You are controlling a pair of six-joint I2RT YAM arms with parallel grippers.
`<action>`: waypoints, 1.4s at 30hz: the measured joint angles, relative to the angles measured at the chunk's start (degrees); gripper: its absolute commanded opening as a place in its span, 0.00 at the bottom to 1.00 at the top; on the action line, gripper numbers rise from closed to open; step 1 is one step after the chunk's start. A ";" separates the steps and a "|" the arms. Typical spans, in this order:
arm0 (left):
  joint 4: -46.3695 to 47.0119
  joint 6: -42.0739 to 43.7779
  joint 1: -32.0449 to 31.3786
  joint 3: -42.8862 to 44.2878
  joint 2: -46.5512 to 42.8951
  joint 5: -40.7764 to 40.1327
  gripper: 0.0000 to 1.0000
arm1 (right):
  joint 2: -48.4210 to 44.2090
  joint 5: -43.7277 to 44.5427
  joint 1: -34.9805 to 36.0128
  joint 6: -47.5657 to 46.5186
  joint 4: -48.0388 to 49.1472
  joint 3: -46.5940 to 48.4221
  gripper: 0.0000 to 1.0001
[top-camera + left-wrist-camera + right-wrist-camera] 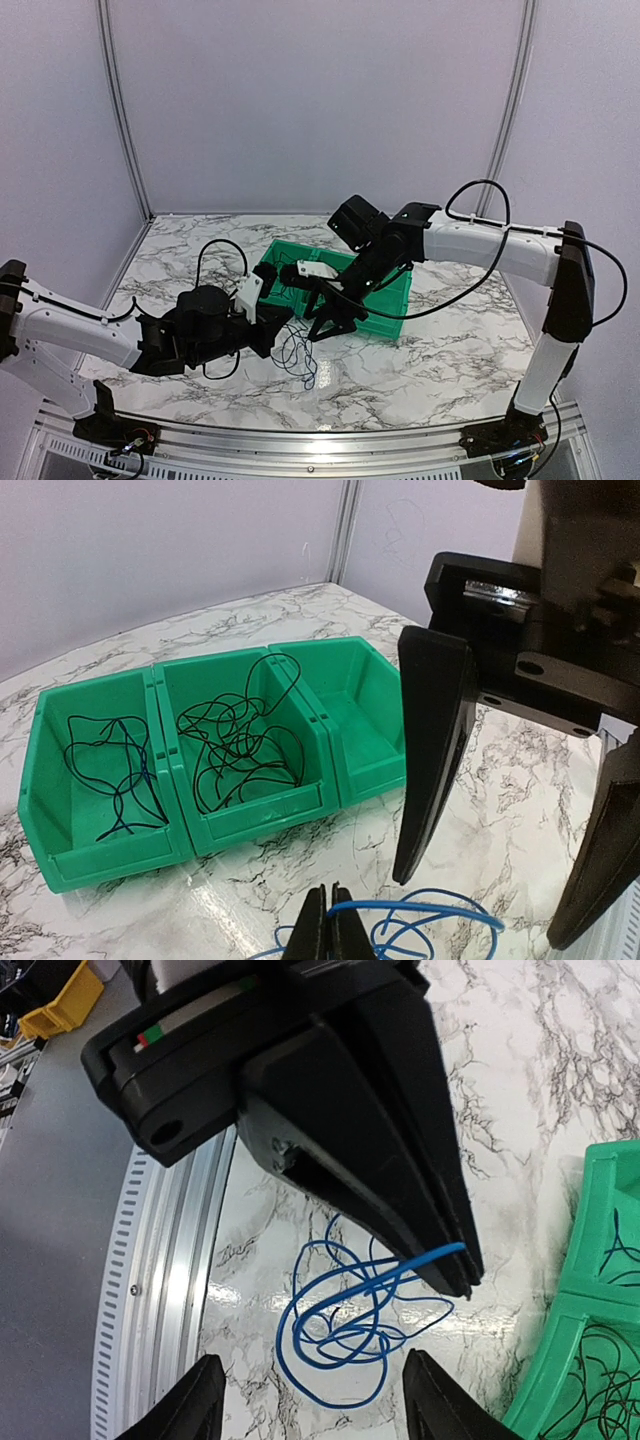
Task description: Untangle the cables
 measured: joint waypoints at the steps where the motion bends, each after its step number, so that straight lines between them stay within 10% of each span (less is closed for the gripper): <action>1: 0.04 -0.07 0.00 0.00 -0.02 -0.26 0.00 | -0.02 0.11 -0.04 0.83 0.50 0.04 0.62; 8: 0.20 -1.25 -0.11 0.02 0.00 -1.16 0.00 | 0.66 -0.07 0.02 4.74 2.49 0.87 0.56; 15: 0.55 -3.30 -0.09 0.09 0.26 -2.08 0.00 | 1.42 2.08 0.24 7.63 5.05 0.96 0.01; 25: 8.74 -5.90 -0.11 3.37 11.69 -5.51 0.16 | 0.50 -0.48 -0.50 8.81 6.40 1.09 0.00; 42: 22.62 -12.13 -0.22 5.68 31.34 -6.60 0.06 | -14.47 -8.44 -1.20 2.36 -1.05 22.21 0.00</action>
